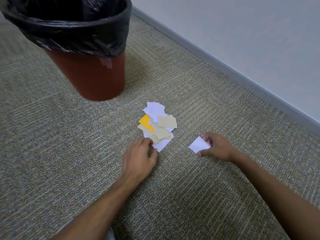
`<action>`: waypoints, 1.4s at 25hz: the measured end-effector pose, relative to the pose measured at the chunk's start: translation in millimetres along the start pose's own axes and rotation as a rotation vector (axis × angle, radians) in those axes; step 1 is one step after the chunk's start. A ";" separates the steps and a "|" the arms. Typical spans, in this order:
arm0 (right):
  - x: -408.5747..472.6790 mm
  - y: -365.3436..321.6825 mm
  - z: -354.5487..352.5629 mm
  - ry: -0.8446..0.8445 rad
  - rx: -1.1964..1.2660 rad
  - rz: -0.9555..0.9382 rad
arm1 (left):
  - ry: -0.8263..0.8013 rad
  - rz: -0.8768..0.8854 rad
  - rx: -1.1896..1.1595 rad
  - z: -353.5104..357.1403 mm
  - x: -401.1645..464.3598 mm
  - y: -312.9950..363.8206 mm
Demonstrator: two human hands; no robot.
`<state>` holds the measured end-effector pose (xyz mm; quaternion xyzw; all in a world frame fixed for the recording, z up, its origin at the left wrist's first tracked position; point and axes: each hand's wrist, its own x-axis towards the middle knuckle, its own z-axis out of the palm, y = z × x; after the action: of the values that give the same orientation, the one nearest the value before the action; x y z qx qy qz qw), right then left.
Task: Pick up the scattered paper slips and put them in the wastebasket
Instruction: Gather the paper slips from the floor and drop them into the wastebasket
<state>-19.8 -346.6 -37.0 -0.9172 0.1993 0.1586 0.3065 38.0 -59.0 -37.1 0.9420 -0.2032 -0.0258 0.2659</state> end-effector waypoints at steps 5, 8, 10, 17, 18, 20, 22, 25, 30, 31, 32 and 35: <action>-3.9 -8.6 -0.1 0.085 0.311 0.014 | -0.027 0.205 0.208 17.5 33.5 10.7; -9.2 -20.4 2.7 0.182 0.353 -0.052 | -0.058 0.218 0.253 27.4 66.5 26.2; -11.1 -26.5 4.9 0.231 0.364 -0.092 | -0.105 0.198 0.275 32.0 88.0 32.5; -5.6 -32.6 9.9 0.352 0.342 -0.139 | -0.369 0.207 0.537 31.7 123.3 49.0; -5.2 -34.9 9.5 0.364 0.352 -0.139 | -0.358 0.234 0.546 29.9 122.7 51.8; -4.7 -39.3 8.0 0.387 0.366 -0.140 | -0.322 0.278 0.537 23.7 120.7 55.1; -5.4 -43.0 7.2 0.398 0.381 -0.147 | -0.257 0.314 0.498 13.1 120.2 54.0; -0.1 -49.1 6.9 0.401 0.383 -0.167 | -0.066 0.294 0.310 -10.9 119.6 42.9; 19.5 -80.8 11.5 0.492 0.169 -0.320 | 0.066 -0.078 -0.304 -45.3 115.7 3.5; 23.9 -88.7 13.7 0.528 0.072 -0.388 | 0.051 -0.145 -0.370 -46.9 112.8 -3.8; 29.5 -96.4 16.4 0.555 -0.024 -0.463 | 0.030 -0.211 -0.420 -46.6 109.0 -11.3; 47.1 -112.5 27.2 0.495 -0.287 -0.626 | -0.020 -0.334 -0.512 -41.2 94.9 -29.1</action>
<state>68.7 -259.8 -21.1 -0.9772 -0.0453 -0.1410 0.1519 142.1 -53.9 -11.1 0.8645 -0.0351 -0.1286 0.4846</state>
